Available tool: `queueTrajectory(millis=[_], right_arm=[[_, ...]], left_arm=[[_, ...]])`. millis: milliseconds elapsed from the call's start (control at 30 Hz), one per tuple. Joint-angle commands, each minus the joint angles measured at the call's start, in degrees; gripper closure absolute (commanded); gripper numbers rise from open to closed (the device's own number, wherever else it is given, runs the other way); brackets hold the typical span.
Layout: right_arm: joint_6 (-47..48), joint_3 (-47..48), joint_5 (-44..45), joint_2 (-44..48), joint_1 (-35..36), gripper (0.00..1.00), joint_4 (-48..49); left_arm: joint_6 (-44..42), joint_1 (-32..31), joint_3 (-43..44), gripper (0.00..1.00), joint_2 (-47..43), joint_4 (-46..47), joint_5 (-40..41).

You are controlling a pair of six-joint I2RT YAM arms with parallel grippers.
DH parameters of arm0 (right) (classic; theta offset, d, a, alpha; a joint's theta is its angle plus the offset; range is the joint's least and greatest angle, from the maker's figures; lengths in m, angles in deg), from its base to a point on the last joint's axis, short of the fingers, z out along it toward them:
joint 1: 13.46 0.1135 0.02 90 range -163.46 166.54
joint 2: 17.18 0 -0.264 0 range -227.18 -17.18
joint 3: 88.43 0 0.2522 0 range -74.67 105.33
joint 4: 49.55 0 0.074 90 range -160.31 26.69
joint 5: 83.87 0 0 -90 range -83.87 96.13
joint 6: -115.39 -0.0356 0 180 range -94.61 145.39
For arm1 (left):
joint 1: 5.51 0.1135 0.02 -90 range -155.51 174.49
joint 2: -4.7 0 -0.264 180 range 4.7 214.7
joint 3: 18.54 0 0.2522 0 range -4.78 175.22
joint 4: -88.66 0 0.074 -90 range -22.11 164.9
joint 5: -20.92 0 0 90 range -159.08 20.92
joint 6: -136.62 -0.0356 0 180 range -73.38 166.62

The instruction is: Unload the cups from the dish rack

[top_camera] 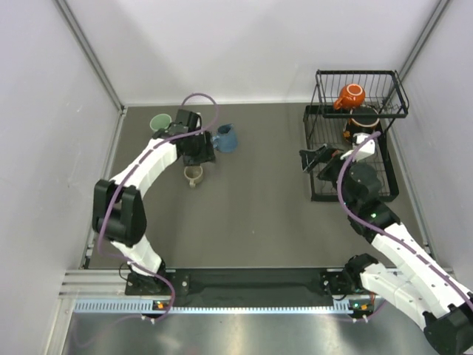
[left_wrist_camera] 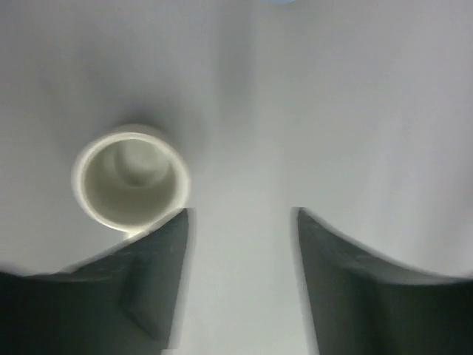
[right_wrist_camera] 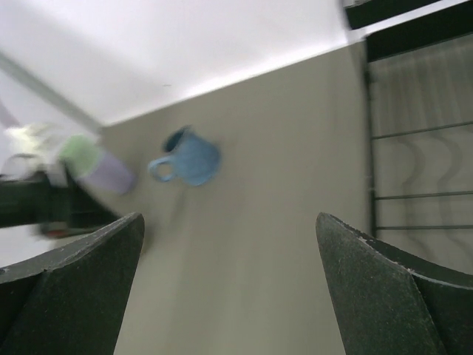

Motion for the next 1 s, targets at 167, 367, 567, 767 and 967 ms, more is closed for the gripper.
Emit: queueTrajectory(millis=[167,367,567,767,967], right_arm=[[13.99,-0.30,3.96,-4.24,-13.13,0.00,-0.15],[11.61,-0.91,-5.85,-12.22,-31.07,0.00,1.69],[8.11,-8.81,-10.12,-19.87,-39.77,0.02,20.47],[8.01,-7.52,-16.55,-32.60,-41.28,0.09,36.86],[13.36,-5.22,-13.14,-36.93,-41.37,0.12,37.56]], left_arm=[[0.38,-0.10,-1.06,0.07,-13.61,6.15,-19.26],[4.77,-0.10,-9.57,0.01,-18.62,13.01,-32.80],[3.02,-0.10,-12.05,0.01,-22.49,12.40,-34.65],[4.51,-0.10,-15.38,0.01,-24.69,16.26,-36.14],[4.78,-0.10,-15.75,0.01,-25.48,16.97,-37.55]])
